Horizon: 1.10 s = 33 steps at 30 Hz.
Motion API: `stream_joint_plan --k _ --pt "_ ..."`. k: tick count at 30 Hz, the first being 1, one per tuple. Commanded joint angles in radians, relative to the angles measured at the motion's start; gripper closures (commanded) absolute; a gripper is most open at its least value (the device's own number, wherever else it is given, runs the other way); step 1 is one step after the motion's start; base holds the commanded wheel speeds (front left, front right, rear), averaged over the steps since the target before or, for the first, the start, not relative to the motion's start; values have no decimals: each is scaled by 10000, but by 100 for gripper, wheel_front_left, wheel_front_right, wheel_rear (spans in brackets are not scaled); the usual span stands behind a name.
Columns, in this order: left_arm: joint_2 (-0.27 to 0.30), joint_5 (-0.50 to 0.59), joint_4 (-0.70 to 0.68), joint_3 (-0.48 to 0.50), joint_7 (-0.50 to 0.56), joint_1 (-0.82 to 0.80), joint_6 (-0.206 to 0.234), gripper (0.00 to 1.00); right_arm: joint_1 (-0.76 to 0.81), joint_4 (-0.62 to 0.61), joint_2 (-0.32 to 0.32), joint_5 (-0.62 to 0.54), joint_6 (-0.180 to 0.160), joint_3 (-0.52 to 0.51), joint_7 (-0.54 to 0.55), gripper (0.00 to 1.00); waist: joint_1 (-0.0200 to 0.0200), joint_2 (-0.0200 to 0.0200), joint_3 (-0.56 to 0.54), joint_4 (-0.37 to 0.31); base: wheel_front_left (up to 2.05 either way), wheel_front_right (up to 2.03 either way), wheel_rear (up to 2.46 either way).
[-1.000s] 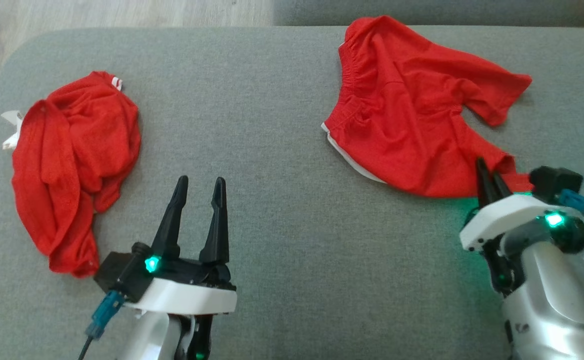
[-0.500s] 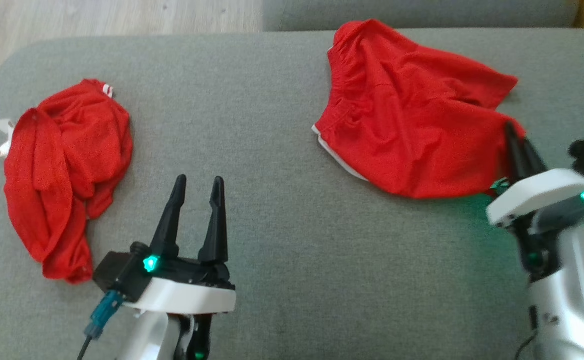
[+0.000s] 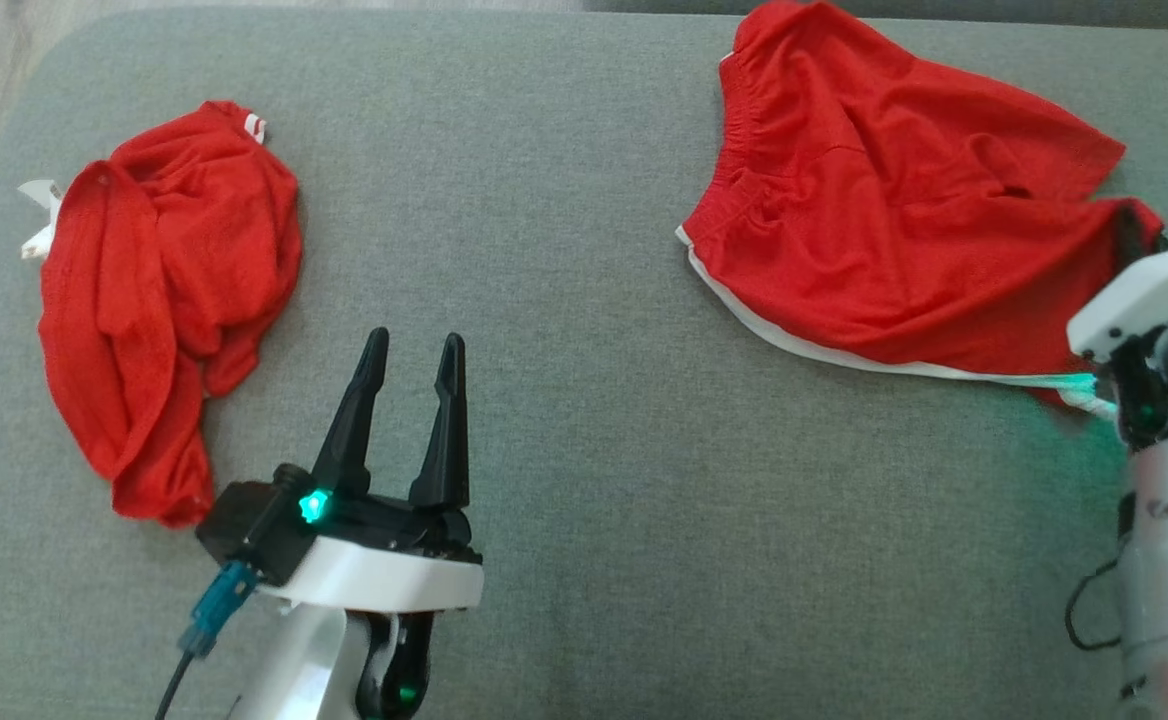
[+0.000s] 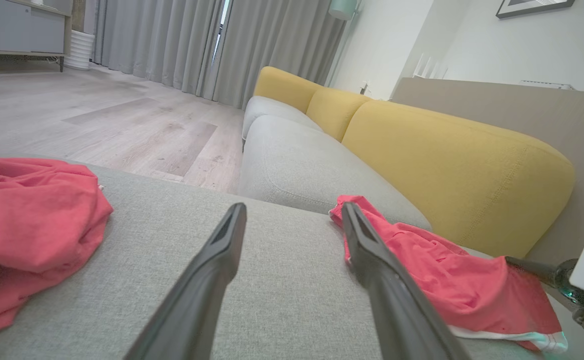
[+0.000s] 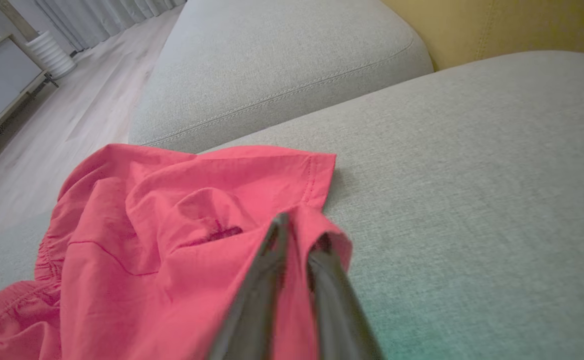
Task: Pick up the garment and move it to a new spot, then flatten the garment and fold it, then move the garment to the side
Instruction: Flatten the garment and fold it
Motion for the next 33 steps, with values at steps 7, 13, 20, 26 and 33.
stream_joint_plan --k 7,13,20,26,33 --pt "37 -14 -304 333 -51 -354 -1 0 -983 942 -443 -873 -9 256 -1020 0 -1 0 0 -167 0 0 0" --pt "37 46 -362 618 -51 -300 9 0 -840 771 -332 -986 -9 1030 -2401 0 -1 0 -302 -665 0 0 0" --pt "37 185 -505 1021 -51 -100 -30 0 678 -1027 -108 86 -9 2525 -3688 0 -1 0 -763 -1388 0 0 0" --pt "37 257 -630 1248 -51 116 -68 0 3025 -3073 464 352 -9 3005 -4335 0 -1 0 -944 -1962 0 0 0" --pt "37 442 -510 1243 -51 -18 -139 0 4061 -3414 608 615 -9 3334 -4531 0 -1 0 -722 -2311 0 0 0"
